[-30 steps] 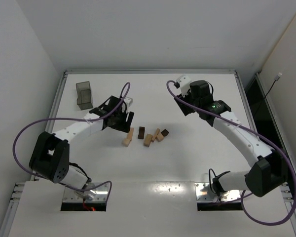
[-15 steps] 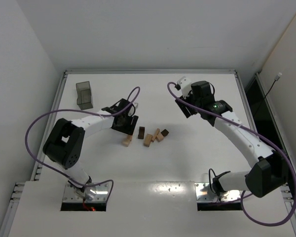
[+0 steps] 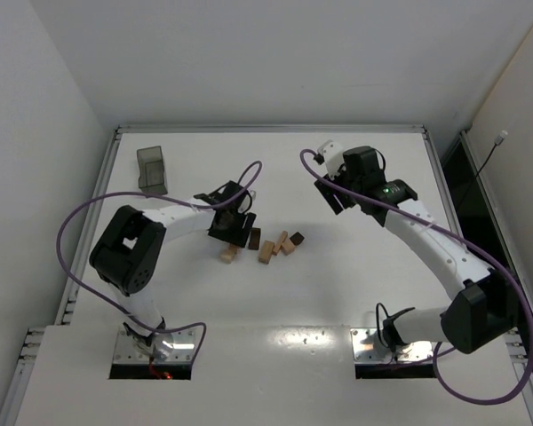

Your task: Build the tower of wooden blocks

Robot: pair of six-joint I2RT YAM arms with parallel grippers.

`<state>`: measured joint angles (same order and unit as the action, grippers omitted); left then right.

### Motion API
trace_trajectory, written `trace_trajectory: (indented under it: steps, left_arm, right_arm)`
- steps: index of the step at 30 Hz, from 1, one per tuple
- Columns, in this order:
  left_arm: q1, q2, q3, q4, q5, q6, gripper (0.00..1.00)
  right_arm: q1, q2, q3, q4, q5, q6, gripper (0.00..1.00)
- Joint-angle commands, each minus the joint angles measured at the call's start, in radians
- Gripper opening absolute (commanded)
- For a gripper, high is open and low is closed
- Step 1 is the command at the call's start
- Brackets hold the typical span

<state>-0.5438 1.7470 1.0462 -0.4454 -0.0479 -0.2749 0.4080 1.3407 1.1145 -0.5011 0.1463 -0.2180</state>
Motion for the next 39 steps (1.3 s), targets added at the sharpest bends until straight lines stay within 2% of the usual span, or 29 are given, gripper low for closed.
trace_trajectory:
  steps: [1,6,9,10,12,14,15,18,21,22,23,28,32,39]
  left_arm:
    - [-0.012,0.008,0.028,0.017,0.003,-0.015,0.58]
    - [-0.012,0.035,0.028,0.017,-0.03,-0.024,0.42]
    - [-0.012,0.045,0.037,0.017,-0.03,-0.024,0.29]
    - [-0.012,0.055,0.037,0.017,-0.03,-0.015,0.21]
    - [-0.012,0.069,0.049,0.017,-0.03,-0.015,0.15]
    - [-0.012,0.097,0.089,0.005,-0.049,-0.004,0.02]
    - [-0.012,0.097,0.103,0.005,-0.058,-0.004,0.0]
    - [-0.012,0.097,0.167,0.008,-0.083,0.058,0.0]
    - [-0.012,0.164,0.259,0.017,-0.13,0.146,0.0]
    - [-0.012,0.184,0.285,0.017,-0.13,0.169,0.0]
    - [-0.012,0.204,0.326,0.027,-0.148,0.189,0.0]
    - [-0.021,0.313,0.426,0.022,-0.109,0.316,0.0]
    - [-0.031,0.35,0.436,-0.003,-0.04,0.336,0.0]
    - [-0.105,0.286,0.276,0.007,0.062,0.28,0.0]
  right_arm:
    - [-0.005,0.003,0.024,0.015,-0.008,-0.007,0.63]
    - [-0.014,0.012,0.024,0.015,-0.017,0.002,0.63]
    - [-0.014,0.012,0.024,0.015,-0.017,0.002,0.63]
    - [-0.014,0.012,0.024,0.015,-0.017,0.002,0.63]
    - [-0.014,0.012,0.024,0.015,-0.017,0.002,0.63]
    - [-0.023,0.012,0.024,0.015,-0.017,0.002,0.63]
    - [-0.023,0.012,0.024,0.015,-0.017,0.002,0.63]
    - [-0.023,-0.009,0.011,0.025,-0.008,0.002,0.66]
    - [-0.023,-0.032,-0.013,0.036,-0.008,0.002,0.86]
    - [-0.023,-0.032,-0.022,0.036,-0.008,0.002,0.95]
    - [-0.023,-0.032,-0.022,0.036,-0.008,0.002,1.0]
    - [-0.032,-0.041,-0.022,0.045,0.022,0.002,1.0]
    - [-0.063,-0.063,-0.031,0.045,0.022,0.002,1.0]
    - [-0.11,-0.081,-0.022,0.055,0.041,0.011,1.0]
